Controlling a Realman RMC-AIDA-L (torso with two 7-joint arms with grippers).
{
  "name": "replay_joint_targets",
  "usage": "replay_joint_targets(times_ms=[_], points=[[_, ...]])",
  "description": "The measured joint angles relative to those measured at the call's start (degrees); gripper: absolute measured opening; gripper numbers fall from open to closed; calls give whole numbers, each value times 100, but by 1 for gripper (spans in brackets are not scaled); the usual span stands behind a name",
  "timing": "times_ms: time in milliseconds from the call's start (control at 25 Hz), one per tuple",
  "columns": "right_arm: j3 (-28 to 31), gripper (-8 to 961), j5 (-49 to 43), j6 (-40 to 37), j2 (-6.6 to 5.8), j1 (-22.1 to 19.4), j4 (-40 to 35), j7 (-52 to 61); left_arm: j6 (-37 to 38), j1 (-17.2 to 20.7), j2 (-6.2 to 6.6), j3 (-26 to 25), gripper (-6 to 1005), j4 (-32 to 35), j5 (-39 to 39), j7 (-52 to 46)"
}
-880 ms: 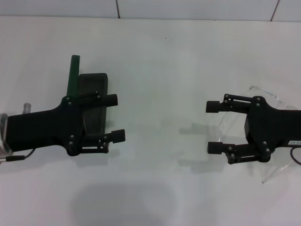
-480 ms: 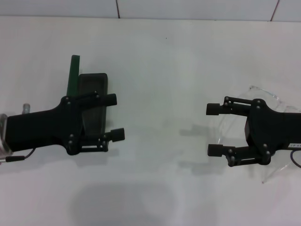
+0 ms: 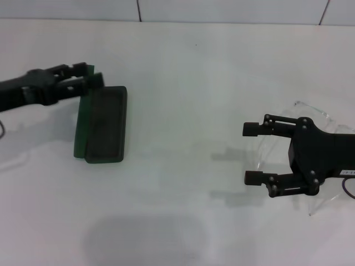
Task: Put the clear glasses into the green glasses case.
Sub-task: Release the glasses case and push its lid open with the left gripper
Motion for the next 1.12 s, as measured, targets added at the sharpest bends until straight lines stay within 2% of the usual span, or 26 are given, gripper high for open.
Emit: replay_joint_targets(times_ms=[240, 400, 560, 800, 1120], points=[[-6, 825, 0, -6, -9, -47, 0, 0, -29, -132, -64, 8, 879, -878, 206, -728], [4, 824, 0, -8, -15, -70, 0, 0, -63, -188, -290, 9, 879, -1497, 320, -880], [-2, 824, 0, 3, -22, -75, 4, 0, -256, -299, -621, 17, 879, -1992, 431, -883], [-20, 824, 0, 28, -20, -78, 5, 0, -404, -376, -684, 17, 879, -1909, 534, -869], [-12, 824, 0, 41, -16, -78, 27, 0, -1138, -504, -695, 17, 880, -1383, 702, -865]])
